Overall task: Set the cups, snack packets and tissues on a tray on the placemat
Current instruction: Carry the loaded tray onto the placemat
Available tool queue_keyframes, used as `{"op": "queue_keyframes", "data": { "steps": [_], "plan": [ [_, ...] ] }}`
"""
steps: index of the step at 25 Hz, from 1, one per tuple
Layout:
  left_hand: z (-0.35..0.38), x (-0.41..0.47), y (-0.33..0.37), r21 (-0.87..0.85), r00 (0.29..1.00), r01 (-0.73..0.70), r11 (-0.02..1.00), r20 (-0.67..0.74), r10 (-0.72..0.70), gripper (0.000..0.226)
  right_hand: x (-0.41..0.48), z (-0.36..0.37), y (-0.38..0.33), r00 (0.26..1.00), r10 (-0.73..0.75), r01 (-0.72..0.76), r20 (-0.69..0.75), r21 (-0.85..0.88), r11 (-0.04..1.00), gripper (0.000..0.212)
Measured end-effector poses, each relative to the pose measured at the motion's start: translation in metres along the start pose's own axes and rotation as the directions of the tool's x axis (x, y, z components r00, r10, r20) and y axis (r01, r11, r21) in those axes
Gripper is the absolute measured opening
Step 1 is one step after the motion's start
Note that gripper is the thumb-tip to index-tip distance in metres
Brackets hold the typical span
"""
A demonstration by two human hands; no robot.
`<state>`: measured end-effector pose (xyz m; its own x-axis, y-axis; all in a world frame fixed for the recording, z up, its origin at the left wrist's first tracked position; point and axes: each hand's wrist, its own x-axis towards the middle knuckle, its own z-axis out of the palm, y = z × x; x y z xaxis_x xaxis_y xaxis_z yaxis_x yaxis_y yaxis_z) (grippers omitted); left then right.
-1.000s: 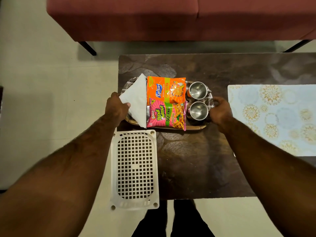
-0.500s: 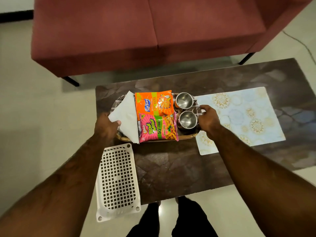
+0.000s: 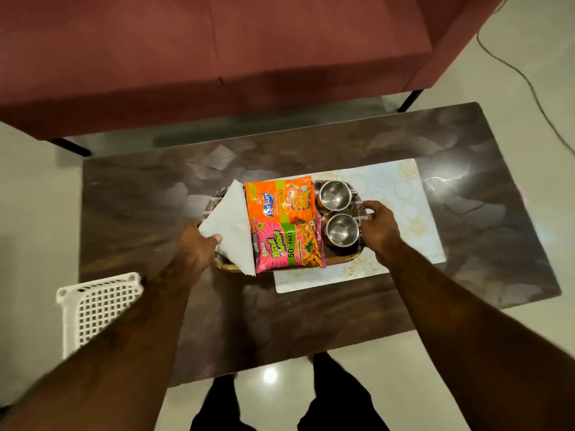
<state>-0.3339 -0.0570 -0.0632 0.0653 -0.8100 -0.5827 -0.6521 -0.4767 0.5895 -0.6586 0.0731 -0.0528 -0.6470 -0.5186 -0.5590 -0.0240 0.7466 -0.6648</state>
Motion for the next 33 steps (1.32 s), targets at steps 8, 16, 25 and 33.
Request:
{"op": "queue_keyframes", "data": {
  "steps": [8, 16, 25, 33],
  "plan": [
    [0.13, -0.011, 0.029, 0.098, 0.995, 0.087, 0.991, 0.043, -0.092, 0.044, 0.09, -0.089, 0.053, 0.999, 0.03, -0.029, 0.021, -0.06, 0.998, 0.04],
    [0.183, 0.007, 0.039, 0.047, 0.979, 0.19, 0.981, 0.069, -0.193, 0.044, 0.146, -0.104, 0.074, 0.996, 0.068, -0.067, 0.054, -0.036, 0.997, 0.043],
    [0.199, 0.019, 0.045, 0.088, 0.982, 0.167, 0.982, 0.079, -0.174, 0.038, 0.171, -0.102, 0.09, 0.995, 0.088, -0.083, 0.049, -0.086, 0.993, 0.045],
    [0.203, 0.021, 0.04, 0.074, 0.985, 0.15, 0.986, 0.076, -0.155, 0.039, 0.176, -0.1, 0.089, 0.996, 0.08, -0.075, 0.039, -0.118, 0.99, 0.047]
  ]
}}
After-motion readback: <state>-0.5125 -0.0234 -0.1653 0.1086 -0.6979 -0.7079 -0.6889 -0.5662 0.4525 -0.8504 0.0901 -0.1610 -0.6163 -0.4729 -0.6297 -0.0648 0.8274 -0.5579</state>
